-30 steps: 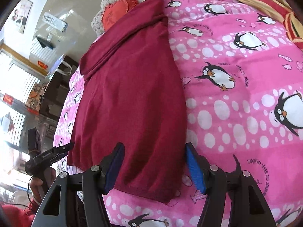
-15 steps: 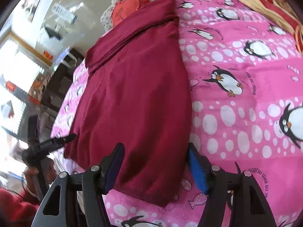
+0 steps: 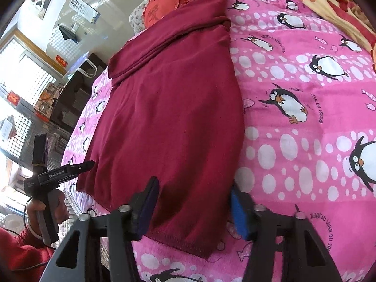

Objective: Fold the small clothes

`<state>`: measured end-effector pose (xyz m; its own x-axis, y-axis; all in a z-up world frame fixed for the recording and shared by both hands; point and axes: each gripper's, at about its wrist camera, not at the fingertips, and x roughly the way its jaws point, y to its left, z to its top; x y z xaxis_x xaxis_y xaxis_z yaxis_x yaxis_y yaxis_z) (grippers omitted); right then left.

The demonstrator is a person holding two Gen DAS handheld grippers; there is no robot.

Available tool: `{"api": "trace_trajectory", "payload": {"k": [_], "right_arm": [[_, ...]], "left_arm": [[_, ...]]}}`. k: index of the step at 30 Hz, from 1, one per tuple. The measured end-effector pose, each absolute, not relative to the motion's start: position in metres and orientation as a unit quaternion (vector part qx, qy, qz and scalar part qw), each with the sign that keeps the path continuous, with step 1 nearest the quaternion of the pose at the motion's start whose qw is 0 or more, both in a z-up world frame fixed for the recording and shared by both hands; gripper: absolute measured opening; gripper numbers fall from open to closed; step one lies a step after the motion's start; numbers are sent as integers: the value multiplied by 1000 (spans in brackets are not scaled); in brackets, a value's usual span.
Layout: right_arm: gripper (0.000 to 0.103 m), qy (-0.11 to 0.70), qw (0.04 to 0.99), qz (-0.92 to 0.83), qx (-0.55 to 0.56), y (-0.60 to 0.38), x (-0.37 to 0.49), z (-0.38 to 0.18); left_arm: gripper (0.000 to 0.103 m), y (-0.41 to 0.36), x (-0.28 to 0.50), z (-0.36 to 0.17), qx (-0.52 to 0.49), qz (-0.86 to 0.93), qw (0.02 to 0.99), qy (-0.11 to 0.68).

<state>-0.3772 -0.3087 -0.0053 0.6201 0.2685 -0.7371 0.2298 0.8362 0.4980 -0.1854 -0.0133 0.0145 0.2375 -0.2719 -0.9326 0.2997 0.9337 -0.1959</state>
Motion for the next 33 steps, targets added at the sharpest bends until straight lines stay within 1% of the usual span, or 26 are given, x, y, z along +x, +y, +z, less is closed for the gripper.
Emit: {"api": "trace_trajectory", "payload": {"k": [1,4,7,9,11,13,15,17,18,25,26,28,30,33], "right_arm": [[40,435,854,12,287,-309,-378,-6],[28,431,851,16,300,-313,-378,-4],[23,432,851,25,298,-313,-376,-1],[19,433,853,29,290,-311,-375,2],[16,428,856,31,289,-311,-374,6],[15,420,858,38,293,-311,-373,11],[15,413,860,46,296,-310,-372,16],[15,409,861,53,297,-309,-369,19],[15,409,862,55,295,-308,-368,20],[15,426,854,53,295,-304,-363,12],[15,429,851,47,298,-305,-363,10],[16,436,843,41,312,-309,-364,3],[17,438,836,34,328,-314,-368,-2],[22,436,833,32,340,-317,-372,-6]], "left_arm": [[87,-12,-186,15,12,-183,786,590],[87,-9,-185,15,12,-189,783,593],[83,-7,-183,16,15,-189,781,595],[76,-4,-183,18,19,-185,783,594],[63,1,-183,19,22,-183,785,591],[54,7,-182,20,19,-184,785,592],[37,16,-180,21,3,-187,781,596],[29,24,-177,22,-9,-188,777,601],[27,27,-177,22,-13,-190,775,603],[27,26,-181,23,-2,-195,770,607],[29,25,-183,22,-3,-193,769,609],[35,22,-183,21,-13,-193,768,611],[49,20,-182,21,-28,-196,767,610],[55,11,-186,22,-15,-192,773,604]]}}
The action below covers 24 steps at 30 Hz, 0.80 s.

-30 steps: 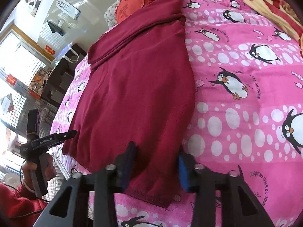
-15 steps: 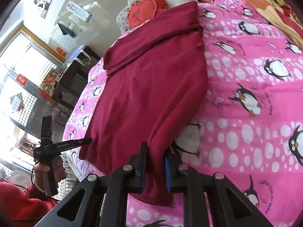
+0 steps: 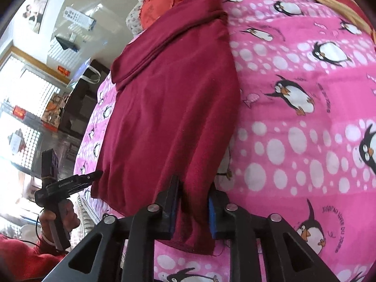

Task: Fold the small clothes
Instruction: 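Grasp the end of the sweater strip with both grippers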

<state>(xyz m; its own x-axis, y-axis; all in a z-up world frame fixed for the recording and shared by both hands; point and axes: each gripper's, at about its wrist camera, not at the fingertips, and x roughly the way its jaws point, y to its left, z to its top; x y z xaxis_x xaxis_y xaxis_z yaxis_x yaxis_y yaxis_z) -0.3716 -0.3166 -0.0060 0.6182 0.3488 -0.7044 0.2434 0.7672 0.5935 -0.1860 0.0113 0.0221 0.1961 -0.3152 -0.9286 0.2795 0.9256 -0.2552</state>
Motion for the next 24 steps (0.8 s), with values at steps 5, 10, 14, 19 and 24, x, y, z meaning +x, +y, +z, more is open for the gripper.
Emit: {"api": "trace_trajectory", "payload": {"k": [5,10,14,19,24], "right_arm": [[42,428,830,50,355,-317,-371,-9],[26,434,848,56,299,-305,-365,-2],[13,412,854,72,308,-303,-362,9],[13,367,864,101,330,-306,-350,34],[13,310,876,119,351,-319,-328,63]], "left_arm": [[69,-11,-192,21,29,-194,782,592],[29,-19,-189,24,35,-207,785,582],[8,-8,-179,28,5,-222,773,594],[7,7,-164,54,-37,-233,781,578],[7,1,-134,83,-66,-252,798,543]]}}
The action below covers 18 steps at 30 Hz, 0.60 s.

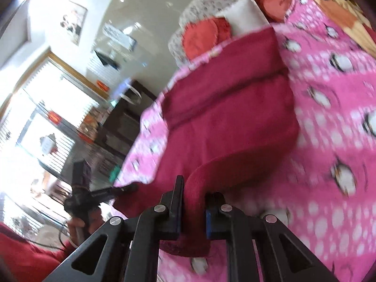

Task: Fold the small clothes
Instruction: 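Grasp the end of the sweater strip with both grippers, then lift the held sweater end and fold it over toward the collar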

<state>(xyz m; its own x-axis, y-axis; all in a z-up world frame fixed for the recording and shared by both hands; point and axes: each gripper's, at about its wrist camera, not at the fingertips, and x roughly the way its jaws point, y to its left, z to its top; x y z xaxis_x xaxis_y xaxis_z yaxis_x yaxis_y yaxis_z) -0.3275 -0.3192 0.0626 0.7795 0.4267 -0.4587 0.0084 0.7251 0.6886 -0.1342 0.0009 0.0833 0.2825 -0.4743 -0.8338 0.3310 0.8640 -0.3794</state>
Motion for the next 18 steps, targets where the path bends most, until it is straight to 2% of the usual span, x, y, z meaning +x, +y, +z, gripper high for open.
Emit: {"api": "trace_trajectory", "payload": {"k": [12,18], "right_arm": [[13,261,912,80,307,-368,-208,131],[13,275,909,16,312,-414,-131,130]], "left_arm": [[7,-54,-10,144,-64,-254,858,442],[7,-98,70,138,-37,-212,877,430]]}}
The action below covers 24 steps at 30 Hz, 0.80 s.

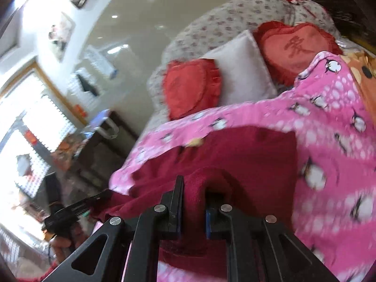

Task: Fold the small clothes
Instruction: 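Lift the held sweater end and fold it over toward the collar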

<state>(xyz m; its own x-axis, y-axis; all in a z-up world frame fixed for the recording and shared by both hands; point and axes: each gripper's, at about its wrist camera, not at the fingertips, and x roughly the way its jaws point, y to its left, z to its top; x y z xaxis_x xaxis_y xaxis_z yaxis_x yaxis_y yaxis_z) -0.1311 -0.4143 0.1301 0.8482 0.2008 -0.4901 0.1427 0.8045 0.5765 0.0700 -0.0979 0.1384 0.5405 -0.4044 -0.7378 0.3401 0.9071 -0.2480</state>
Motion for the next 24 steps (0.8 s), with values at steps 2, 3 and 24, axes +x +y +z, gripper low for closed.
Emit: {"api": "trace_trajectory", "payload": {"k": [2,3,24], "right_arm": [[13,289,902,-3,321,-432,-103,119],[13,294,898,-5,328,-438,-94,113],[47,286,921,-4,265,-433,-106,135]], "left_arm": [[7,-109,89,132,-29,-202,877,434],[7,-113,98,129,-28,-198,877,436],[57,-110,99,133,-13,-209,882,423]]}}
